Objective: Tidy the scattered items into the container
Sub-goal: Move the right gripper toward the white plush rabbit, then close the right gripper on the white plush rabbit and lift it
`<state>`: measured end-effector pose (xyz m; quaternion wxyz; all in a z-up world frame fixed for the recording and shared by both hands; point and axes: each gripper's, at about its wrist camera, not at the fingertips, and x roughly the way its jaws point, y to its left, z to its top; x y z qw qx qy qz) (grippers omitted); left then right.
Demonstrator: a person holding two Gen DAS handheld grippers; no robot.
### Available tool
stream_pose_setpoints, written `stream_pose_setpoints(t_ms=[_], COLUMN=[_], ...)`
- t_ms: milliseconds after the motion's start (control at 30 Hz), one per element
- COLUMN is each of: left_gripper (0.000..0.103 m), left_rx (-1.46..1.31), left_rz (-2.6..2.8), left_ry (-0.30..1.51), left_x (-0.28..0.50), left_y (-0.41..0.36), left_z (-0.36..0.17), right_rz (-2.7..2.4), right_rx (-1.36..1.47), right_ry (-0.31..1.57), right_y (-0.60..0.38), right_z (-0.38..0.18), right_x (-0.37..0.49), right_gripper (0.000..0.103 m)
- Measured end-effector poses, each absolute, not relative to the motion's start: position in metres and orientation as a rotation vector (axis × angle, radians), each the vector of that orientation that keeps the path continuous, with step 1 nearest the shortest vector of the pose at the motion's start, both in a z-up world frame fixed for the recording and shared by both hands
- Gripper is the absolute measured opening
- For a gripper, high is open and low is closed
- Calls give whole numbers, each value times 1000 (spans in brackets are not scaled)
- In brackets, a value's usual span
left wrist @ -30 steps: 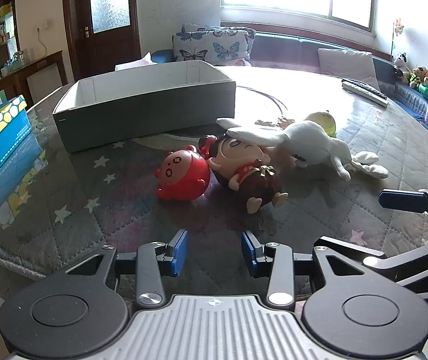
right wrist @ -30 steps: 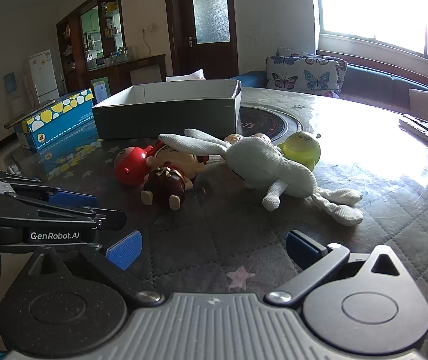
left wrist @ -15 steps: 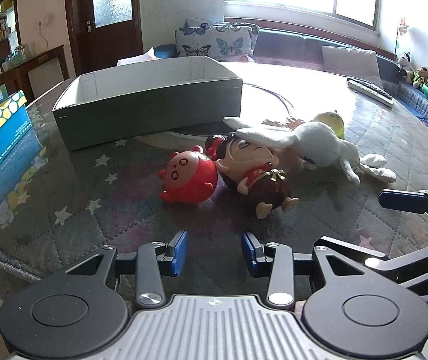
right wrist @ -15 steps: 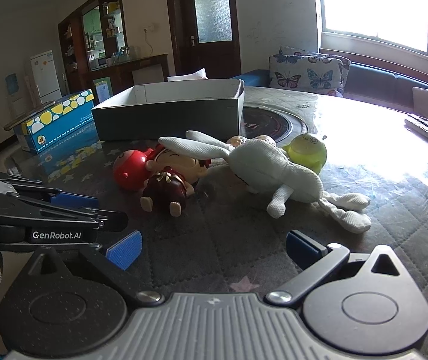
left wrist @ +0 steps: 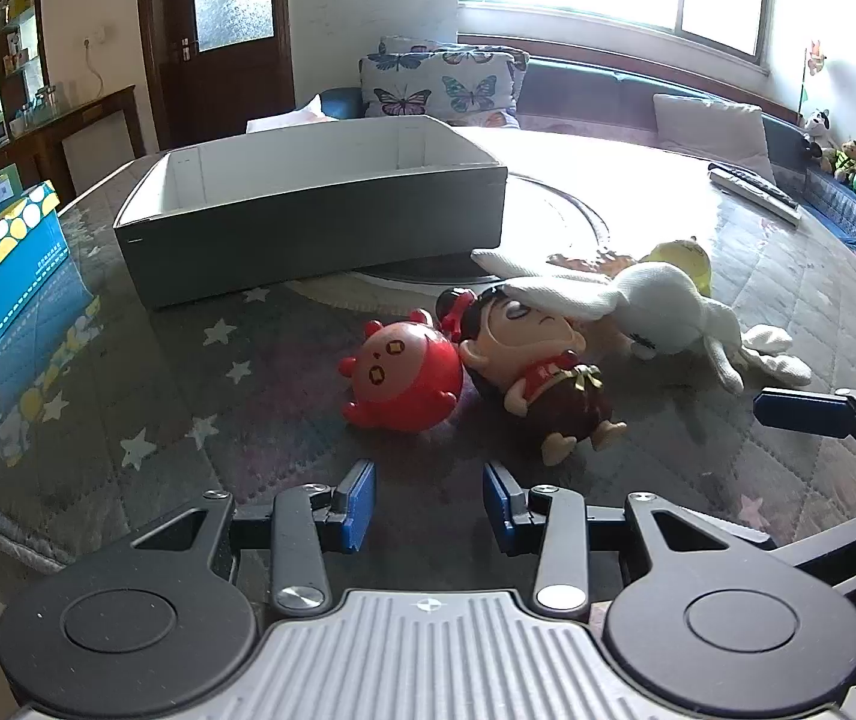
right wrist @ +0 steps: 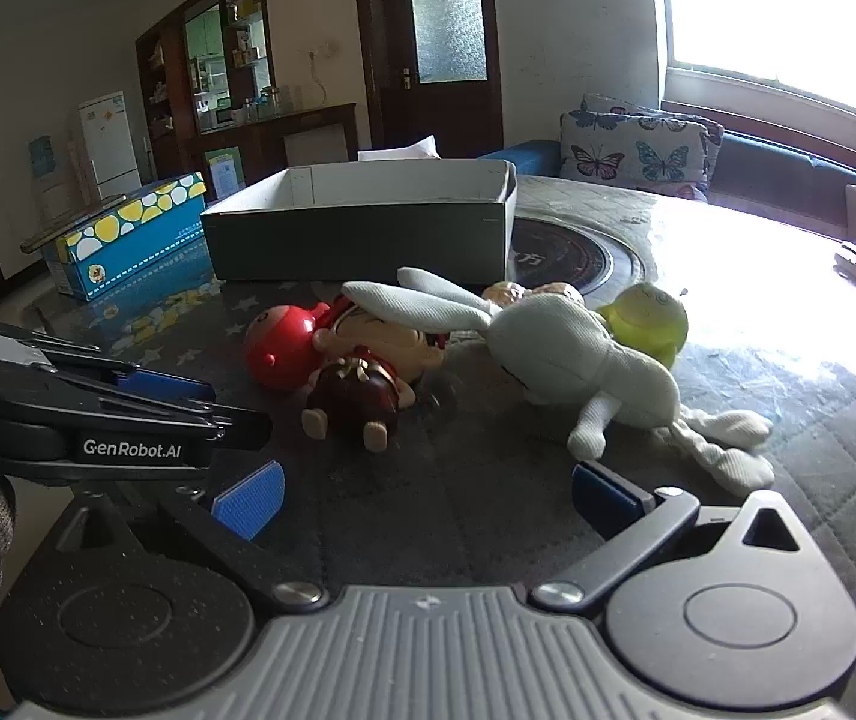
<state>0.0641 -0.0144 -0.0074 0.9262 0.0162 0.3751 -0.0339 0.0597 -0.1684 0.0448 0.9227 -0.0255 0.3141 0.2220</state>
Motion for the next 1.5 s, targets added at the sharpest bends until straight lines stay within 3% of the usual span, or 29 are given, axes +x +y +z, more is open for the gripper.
stream_pose_setpoints(t_ms=[300,933,1500], left_gripper=[41,41,41], left_rx=[31,29,150], left_rz=[-82,-146,-297], left_ry=[785,759,701], left_x=[75,91,130], left_y=[-12,-11,-60], left_z=[-8,12,24], right_rz=[467,516,334], right_rx=[-55,-67,-75], right_ry=[656,650,672], right_y=[-165,-153,-225], right_z=[44,54,59], right_x=[70,86,127], right_gripper=[102,89,84])
